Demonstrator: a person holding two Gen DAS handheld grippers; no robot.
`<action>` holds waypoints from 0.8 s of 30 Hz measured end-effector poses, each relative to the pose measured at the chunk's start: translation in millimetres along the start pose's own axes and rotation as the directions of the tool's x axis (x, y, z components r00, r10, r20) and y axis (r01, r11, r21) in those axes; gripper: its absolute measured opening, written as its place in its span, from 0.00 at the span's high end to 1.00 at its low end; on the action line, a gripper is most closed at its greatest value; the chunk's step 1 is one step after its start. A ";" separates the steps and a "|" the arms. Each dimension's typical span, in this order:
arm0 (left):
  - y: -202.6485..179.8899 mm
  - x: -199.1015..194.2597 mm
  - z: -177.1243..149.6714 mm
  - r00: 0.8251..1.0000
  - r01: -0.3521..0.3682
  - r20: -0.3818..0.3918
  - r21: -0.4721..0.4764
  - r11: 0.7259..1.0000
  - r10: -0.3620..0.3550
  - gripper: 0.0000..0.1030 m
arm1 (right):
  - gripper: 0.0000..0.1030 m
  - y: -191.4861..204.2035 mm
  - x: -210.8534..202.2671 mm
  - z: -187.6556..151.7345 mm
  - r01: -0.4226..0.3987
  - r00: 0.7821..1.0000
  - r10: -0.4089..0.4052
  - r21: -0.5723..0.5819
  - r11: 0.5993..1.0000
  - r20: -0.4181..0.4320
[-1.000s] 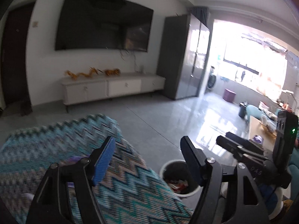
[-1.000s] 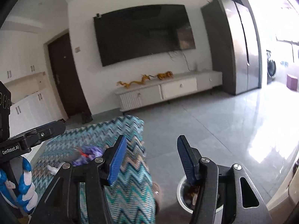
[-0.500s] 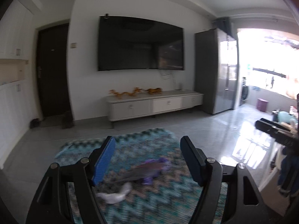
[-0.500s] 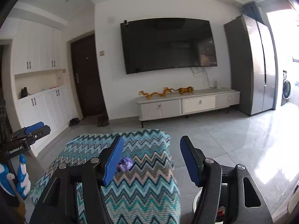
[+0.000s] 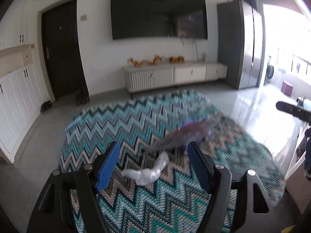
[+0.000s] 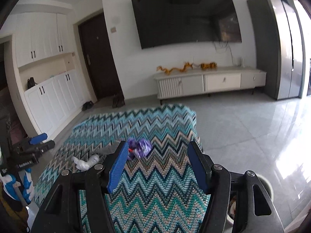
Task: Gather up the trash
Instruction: 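Grasp the clear plastic wrap with left tool while right tool grasps purple bag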
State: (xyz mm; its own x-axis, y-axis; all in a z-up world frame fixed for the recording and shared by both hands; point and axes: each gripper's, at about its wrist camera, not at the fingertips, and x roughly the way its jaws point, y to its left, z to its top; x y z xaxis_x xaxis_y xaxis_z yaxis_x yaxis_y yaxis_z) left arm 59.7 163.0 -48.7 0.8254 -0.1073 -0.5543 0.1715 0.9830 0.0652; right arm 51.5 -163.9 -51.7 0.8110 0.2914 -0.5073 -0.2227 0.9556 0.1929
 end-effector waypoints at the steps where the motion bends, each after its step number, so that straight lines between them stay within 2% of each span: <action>1: 1.7 11.0 -3.8 1.000 0.002 -0.024 -0.001 1.000 -0.003 0.31 | 0.40 -2.2 13.8 -1.6 -0.006 1.000 0.006 0.004 1.000 -0.024; 8: 10.4 69.9 -23.5 0.990 0.016 -0.137 0.005 1.000 -0.015 0.32 | 0.40 -2.3 94.7 -8.4 -0.046 0.988 0.047 0.008 0.999 -0.144; 17: 13.5 111.2 -40.5 0.976 0.056 -0.212 0.039 0.998 -0.046 0.32 | 0.40 23.3 185.1 -7.1 -0.108 0.964 0.102 -0.010 0.994 -0.247; 24: 29.8 126.4 -47.7 0.963 0.099 -0.247 -0.032 0.995 -0.104 0.55 | 0.43 31.6 224.4 -13.1 -0.136 0.947 0.133 0.011 0.991 -0.293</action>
State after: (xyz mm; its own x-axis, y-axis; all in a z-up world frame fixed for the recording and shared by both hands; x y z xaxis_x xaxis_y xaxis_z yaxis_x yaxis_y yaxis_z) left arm 143.5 185.8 -156.4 0.6443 -0.1685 -0.7460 0.2352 0.9718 -0.0164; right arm 219.3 -67.7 -170.4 0.5799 0.4158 -0.7006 -0.3248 0.9066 0.2692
